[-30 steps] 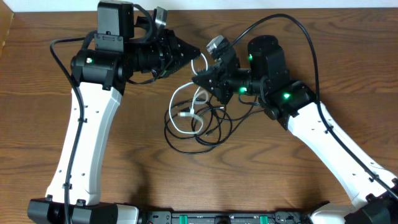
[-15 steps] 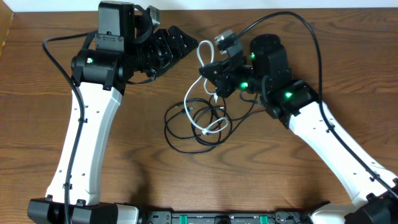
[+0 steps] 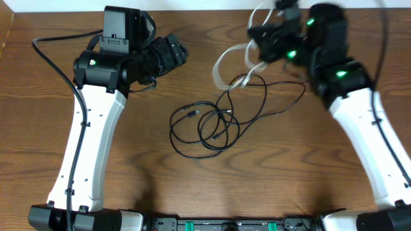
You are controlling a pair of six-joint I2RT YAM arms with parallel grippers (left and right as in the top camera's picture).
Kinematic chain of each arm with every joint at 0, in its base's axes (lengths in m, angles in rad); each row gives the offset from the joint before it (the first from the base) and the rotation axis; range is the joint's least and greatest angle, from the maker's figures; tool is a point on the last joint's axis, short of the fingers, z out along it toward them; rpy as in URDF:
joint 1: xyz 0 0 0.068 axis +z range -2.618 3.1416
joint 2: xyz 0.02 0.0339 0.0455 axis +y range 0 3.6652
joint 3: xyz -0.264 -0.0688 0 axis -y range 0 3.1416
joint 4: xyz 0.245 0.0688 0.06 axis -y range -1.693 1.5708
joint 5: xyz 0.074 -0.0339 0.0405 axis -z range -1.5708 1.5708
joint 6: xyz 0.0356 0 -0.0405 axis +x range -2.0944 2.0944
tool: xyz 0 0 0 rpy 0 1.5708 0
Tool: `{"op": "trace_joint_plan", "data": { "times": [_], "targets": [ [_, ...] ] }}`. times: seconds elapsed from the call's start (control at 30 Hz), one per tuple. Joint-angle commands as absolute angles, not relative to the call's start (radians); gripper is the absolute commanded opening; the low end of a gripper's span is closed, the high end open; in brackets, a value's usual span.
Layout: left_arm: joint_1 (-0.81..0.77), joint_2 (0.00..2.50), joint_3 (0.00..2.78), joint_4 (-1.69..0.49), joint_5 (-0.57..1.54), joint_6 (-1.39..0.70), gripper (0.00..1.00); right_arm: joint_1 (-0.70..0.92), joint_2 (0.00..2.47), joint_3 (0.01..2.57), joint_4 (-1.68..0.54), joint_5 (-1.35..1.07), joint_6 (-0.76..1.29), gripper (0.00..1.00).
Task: Untangle cables
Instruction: 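Lift the white cable away to the upper right with the right gripper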
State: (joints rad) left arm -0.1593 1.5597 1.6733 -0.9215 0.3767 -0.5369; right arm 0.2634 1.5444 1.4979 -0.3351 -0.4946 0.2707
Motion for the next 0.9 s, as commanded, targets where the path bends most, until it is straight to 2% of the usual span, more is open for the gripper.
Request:
{"op": "trace_joint_plan", "data": {
  "times": [0.0, 0.17, 0.43, 0.87],
  "targets": [
    [-0.16, 1.56, 1.684, -0.927, 0.338, -0.505, 0.8, 0.202, 1.538, 1.62, -0.365, -0.459, 0.219, 0.01],
    [-0.16, 1.56, 1.684, -0.927, 0.338, -0.505, 0.8, 0.084, 1.538, 1.706, -0.375, -0.385, 0.22, 0.01],
    [-0.16, 1.56, 1.684, -0.927, 0.338, -0.505, 0.8, -0.108, 1.568, 1.71, -0.368, -0.212, 0.218, 0.01],
    [-0.16, 1.56, 1.684, -0.931, 0.339, -0.505, 0.8, -0.373, 1.811, 1.71, -0.127, -0.11, 0.099, 0.01]
  ]
}}
